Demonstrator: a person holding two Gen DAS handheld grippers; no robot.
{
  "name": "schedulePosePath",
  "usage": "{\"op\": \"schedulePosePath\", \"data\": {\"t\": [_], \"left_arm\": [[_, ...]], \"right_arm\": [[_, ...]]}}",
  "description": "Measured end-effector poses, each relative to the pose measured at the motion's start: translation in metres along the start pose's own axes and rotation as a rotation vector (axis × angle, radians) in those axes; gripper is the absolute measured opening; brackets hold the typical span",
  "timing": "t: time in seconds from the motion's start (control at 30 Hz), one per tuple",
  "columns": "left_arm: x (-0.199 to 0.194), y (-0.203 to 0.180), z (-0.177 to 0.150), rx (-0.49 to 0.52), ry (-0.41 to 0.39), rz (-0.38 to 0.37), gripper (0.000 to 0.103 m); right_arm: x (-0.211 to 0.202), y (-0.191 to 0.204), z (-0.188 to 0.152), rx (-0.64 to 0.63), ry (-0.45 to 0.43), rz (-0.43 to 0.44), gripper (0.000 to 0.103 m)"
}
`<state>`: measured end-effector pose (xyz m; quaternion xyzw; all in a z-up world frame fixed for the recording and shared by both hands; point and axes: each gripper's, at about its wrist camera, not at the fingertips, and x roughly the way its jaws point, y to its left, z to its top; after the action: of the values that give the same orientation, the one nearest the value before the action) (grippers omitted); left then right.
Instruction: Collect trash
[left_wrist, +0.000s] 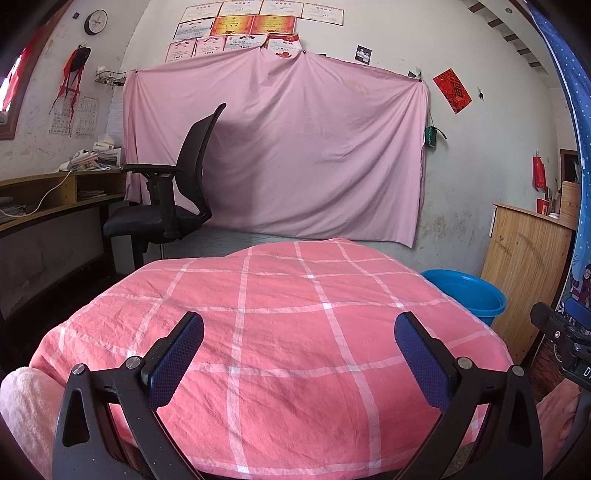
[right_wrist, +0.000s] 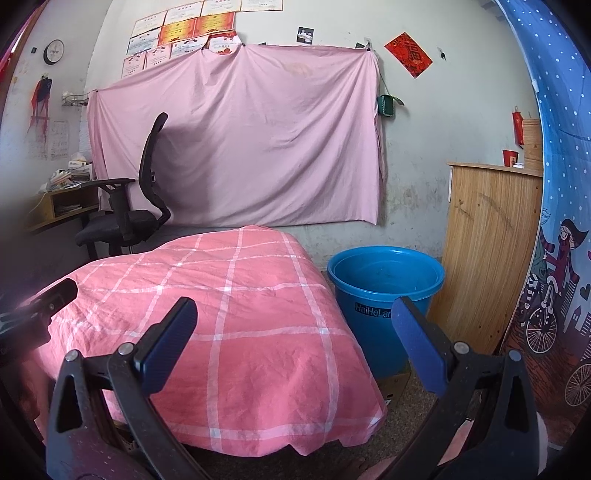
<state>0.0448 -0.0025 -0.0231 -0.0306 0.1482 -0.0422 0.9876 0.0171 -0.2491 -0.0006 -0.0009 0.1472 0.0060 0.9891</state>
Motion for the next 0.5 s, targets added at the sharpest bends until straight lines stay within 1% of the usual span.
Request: {"op": "schedulePosePath", "data": {"t": [0.5], "left_arm": [[-0.0015, 0.0008, 0.0006, -0.003, 0.000, -0.002, 0.101]], "right_arm": [[-0.0001, 0.0004, 0.0000, 0.000, 0.001, 0.000, 0.103]]}}
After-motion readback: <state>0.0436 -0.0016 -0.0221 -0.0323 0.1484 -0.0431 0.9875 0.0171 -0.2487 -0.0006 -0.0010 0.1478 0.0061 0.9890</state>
